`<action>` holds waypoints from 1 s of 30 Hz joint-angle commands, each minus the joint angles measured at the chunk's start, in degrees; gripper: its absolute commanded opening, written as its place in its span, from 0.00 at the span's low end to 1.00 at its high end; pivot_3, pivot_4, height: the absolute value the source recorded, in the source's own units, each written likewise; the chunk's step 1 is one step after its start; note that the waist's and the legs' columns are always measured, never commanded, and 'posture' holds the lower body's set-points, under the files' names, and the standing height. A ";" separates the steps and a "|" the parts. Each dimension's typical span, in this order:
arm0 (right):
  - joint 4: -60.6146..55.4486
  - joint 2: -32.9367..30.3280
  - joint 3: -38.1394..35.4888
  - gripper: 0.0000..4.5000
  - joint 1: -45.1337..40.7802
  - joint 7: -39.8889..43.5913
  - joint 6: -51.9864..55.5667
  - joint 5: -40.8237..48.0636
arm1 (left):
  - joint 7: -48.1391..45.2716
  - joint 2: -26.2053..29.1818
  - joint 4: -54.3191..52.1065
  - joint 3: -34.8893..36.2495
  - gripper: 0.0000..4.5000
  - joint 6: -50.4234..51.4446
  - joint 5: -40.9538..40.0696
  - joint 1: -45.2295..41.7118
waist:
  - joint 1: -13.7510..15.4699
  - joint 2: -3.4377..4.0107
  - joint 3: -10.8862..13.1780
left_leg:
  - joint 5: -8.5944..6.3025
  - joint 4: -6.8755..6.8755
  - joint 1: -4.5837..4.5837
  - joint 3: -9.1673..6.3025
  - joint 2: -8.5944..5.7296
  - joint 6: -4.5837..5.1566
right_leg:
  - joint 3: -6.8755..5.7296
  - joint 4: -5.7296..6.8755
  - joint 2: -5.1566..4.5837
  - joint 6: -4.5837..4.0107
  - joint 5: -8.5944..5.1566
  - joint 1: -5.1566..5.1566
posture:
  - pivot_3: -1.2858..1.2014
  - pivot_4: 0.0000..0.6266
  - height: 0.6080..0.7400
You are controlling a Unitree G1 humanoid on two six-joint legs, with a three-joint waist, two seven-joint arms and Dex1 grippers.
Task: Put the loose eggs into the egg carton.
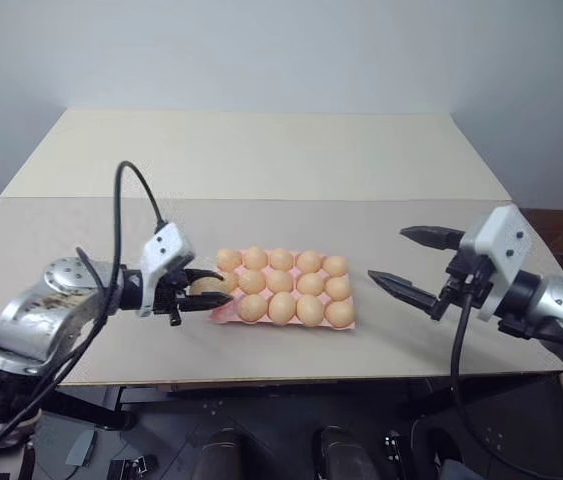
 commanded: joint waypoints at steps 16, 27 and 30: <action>-2.14 -0.44 -2.31 1.00 0.16 -0.95 -0.27 2.07 | -1.61 3.17 -0.93 13.96 1.00 -3.50 -2.83 2.21 | -0.61 0.00 0.00 | 0.00 0.01 0.02 -0.16 0.06 0.01 | 0.01 0.02 0.05 0.03 0.00 -0.03 | 0.52 0.24 1.00; 4.04 -0.81 0.18 1.00 -2.36 3.50 -3.60 -0.90 | -4.11 8.64 2.59 41.81 1.00 -7.43 -1.94 24.36 | -0.86 0.01 0.02 | 0.00 0.01 0.08 -0.08 0.14 0.01 | -0.04 0.03 0.00 -0.01 -0.03 -0.02 | 0.52 0.24 1.00; 4.68 0.08 1.20 1.00 -3.24 3.78 -4.24 -1.38 | -4.36 6.51 0.18 46.18 1.00 -6.54 -3.81 28.94 | -0.87 0.04 0.01 | -0.01 0.00 0.10 -0.04 0.17 0.01 | -0.01 0.03 -0.05 0.00 -0.04 -0.02 | 0.52 0.24 1.00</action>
